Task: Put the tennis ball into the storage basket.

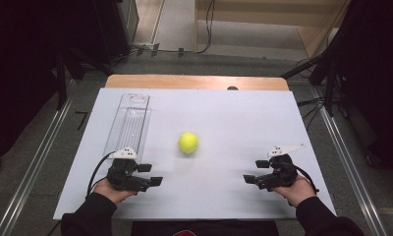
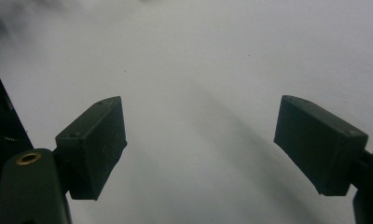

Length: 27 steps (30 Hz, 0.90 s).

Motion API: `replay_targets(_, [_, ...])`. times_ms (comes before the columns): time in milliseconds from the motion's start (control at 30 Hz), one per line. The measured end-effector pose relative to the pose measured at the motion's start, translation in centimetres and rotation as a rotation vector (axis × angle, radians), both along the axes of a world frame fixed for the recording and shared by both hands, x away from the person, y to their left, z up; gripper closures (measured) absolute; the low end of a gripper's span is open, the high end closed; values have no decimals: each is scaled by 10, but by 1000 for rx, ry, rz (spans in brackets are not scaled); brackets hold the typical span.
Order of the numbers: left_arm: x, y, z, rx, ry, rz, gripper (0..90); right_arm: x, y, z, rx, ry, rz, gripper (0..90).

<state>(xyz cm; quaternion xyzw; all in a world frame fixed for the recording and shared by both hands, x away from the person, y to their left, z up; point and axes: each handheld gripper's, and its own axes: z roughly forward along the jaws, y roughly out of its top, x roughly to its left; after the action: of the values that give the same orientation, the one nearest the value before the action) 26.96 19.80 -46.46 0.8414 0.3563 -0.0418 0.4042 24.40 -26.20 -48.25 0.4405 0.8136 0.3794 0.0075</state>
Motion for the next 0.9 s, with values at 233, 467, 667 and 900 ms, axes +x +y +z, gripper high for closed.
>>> replay_targets(233, [1,2,0,-2,13,0,269,-1,2,0,-7,18,16,146])
replay_targets(467, [1,0,1,19,5,4,223,0,1,-1,-18,27,13,146])
replay_targets(667, [1,2,2,16,-9,17,223,0,1,-2,-26,36,18,146])
replay_targets(900, [1,2,2,33,-14,6,223,0,1,-1,-27,30,16,146])
